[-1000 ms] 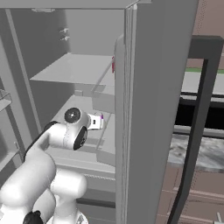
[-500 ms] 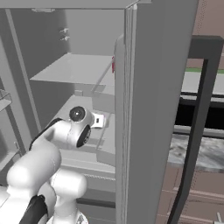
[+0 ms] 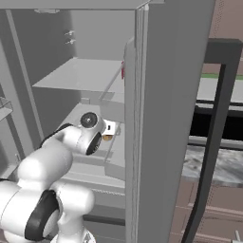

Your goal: Open the fridge, grab two sodas, and place both sodas inside the bowl with ice on the dining counter.

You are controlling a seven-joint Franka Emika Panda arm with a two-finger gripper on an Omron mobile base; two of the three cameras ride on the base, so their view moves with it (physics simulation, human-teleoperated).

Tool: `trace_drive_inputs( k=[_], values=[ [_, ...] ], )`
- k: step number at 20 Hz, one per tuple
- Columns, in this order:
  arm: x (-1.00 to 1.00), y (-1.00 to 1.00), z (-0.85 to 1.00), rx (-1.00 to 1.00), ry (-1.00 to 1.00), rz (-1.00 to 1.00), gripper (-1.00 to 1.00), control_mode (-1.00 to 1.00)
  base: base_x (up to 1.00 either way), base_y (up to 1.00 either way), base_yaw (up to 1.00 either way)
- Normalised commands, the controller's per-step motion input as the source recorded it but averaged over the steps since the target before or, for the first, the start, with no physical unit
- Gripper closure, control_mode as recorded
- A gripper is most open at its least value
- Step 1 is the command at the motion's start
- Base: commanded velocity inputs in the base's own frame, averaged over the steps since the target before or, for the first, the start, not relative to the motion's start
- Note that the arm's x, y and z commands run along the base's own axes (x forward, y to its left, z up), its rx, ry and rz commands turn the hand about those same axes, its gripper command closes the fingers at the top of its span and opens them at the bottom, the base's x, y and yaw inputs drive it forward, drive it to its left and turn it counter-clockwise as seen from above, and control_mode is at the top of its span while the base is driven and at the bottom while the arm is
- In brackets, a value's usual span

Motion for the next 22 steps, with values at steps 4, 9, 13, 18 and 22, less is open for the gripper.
trace_drive_inputs(
  k=[4, 9, 13, 18, 22],
  values=[
    [0.29, -0.01, 0.00, 0.04, 0.00, 0.00, -1.00, -1.00, 0.00, 0.00, 0.00],
    [0.25, 0.00, 0.00, 0.01, 0.00, 0.00, -1.00, -1.00, 0.00, 0.00, 0.00],
    [0.22, 0.00, 0.00, 0.00, 0.00, 0.00, -1.00, -1.00, 0.00, 0.00, 0.00],
    [0.19, 0.00, 0.00, 0.00, 0.00, 0.00, -1.00, -1.00, 0.00, 0.00, 0.00],
    [0.12, -0.03, -0.02, 0.00, 0.00, 0.00, -1.00, -1.00, 0.00, 0.00, 0.00]
  ],
)
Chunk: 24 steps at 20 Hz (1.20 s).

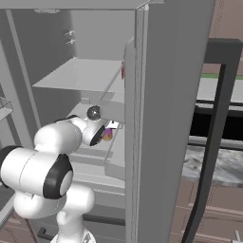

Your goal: Open the fridge, grab two sodas, and place both sodas inside the bowl with ice on the dining counter.

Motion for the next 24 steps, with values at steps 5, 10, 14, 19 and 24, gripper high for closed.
trace_drive_inputs(
  k=[5, 10, 14, 19, 24],
  values=[
    [0.07, 0.00, -0.12, 0.00, 0.00, 0.00, -1.00, -1.00, 0.00, 0.00, 0.00],
    [0.04, 0.00, -0.18, 0.00, 0.00, 0.00, -1.00, -1.00, 0.00, 0.00, 0.00],
    [0.05, 0.00, -0.20, 0.00, 0.00, 0.00, -1.00, -1.00, 0.00, 0.00, 0.00],
    [0.07, 0.00, -0.17, 0.00, 0.00, 0.00, 1.00, -1.00, 0.00, 0.00, 0.00],
    [0.06, 0.00, -0.15, 0.00, 0.00, 0.00, 1.00, -1.00, 0.00, 0.00, 0.00]
  ],
)
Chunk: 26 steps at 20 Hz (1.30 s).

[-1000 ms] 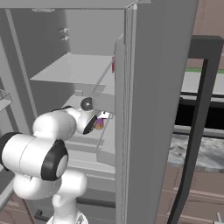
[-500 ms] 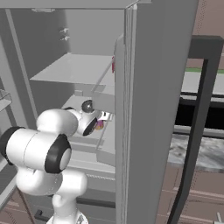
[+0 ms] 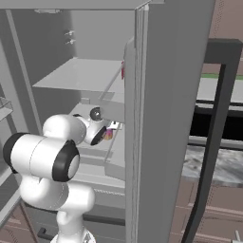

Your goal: Open the fridge, grab two sodas, and place both sodas inside the bowl with ice on the dining counter.

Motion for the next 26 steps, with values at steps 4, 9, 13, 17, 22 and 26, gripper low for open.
trace_drive_inputs(
  k=[4, 9, 13, 17, 22, 26],
  values=[
    [0.00, 0.00, -0.10, -0.01, 0.00, 0.00, 1.00, -1.00, 0.00, 0.00, 0.00],
    [0.00, 0.00, -0.10, 0.00, 0.00, 0.00, 1.00, -1.00, 0.00, 0.00, 0.00],
    [-0.03, 0.00, -0.05, 0.00, 0.00, 0.00, 1.00, -1.00, 0.00, 0.00, 0.00],
    [-0.13, 0.00, -0.02, 0.00, 0.00, 0.00, 1.00, -1.00, 0.00, 0.00, 0.00],
    [-0.34, 0.00, 0.00, 0.00, 0.00, 0.00, 1.00, -1.00, 0.00, 0.00, 0.00],
    [-0.50, 0.00, 0.28, 0.00, 0.00, 0.00, 1.00, -1.00, 0.00, 0.00, 0.00]
  ],
)
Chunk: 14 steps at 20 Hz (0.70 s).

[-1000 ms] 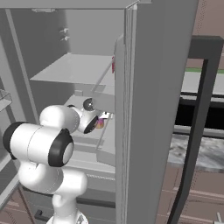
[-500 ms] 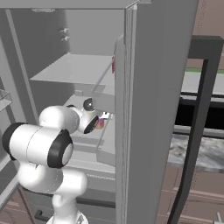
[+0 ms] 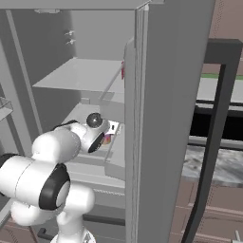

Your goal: Open the fridge, grab two sodas, and place both sodas inside the bowl with ice on the dining counter.

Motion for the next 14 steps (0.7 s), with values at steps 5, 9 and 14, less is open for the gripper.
trace_drive_inputs(
  k=[5, 9, 14],
  values=[
    [-0.47, 0.03, 0.65, 0.00, 0.05, -0.01, 1.00, -1.00, 0.00, 0.00, 0.00],
    [-0.49, 0.00, 0.83, 0.00, 0.14, -0.03, 1.00, -1.00, 0.00, 0.00, 0.00],
    [-0.59, 0.00, 0.50, 0.00, 0.15, -0.03, 1.00, -1.00, 0.00, 0.00, 0.00]
  ],
)
